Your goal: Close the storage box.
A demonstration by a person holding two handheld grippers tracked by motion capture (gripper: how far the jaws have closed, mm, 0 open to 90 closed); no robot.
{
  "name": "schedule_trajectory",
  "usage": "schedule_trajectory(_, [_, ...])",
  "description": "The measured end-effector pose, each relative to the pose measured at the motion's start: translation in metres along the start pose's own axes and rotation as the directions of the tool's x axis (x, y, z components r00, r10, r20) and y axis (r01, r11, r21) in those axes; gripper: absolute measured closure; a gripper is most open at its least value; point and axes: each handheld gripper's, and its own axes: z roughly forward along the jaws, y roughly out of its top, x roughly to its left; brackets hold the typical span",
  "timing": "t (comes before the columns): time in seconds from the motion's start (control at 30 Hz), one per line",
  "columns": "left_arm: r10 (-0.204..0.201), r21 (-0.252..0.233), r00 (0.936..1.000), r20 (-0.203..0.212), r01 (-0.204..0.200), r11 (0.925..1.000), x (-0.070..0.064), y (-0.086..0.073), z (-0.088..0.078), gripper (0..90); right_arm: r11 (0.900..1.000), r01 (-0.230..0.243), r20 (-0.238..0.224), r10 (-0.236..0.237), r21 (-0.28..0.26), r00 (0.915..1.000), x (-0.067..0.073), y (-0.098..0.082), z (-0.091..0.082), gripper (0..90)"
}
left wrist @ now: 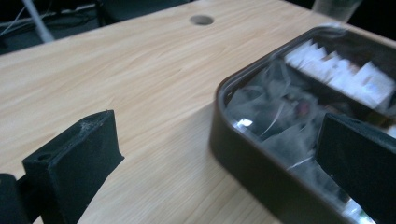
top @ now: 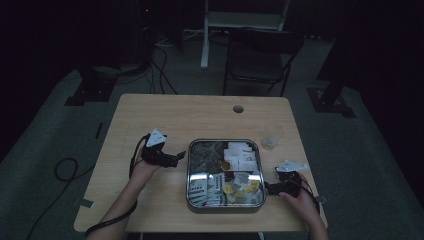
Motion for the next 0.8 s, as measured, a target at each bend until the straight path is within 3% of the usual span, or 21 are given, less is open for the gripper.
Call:
schedule_trajectory(0.4, [-0.039, 0.051, 0.9971, -0.065, 0.043, 0.9978, 0.021, -0.035, -0.014, 0.4, 1.0, 0.0, 0.0, 0.0, 0.0, 1.0, 0.0, 0.0, 0.0, 12.4])
schedule_trajectory(0.8, [-0.076, 0.083, 0.9895, -0.123, 0.086, 0.9928, 0.028, -0.069, -0.038, 0.4, 1.0, 0.0, 0.0, 0.0, 0.0, 1.0, 0.0, 0.0, 0.0, 12.4])
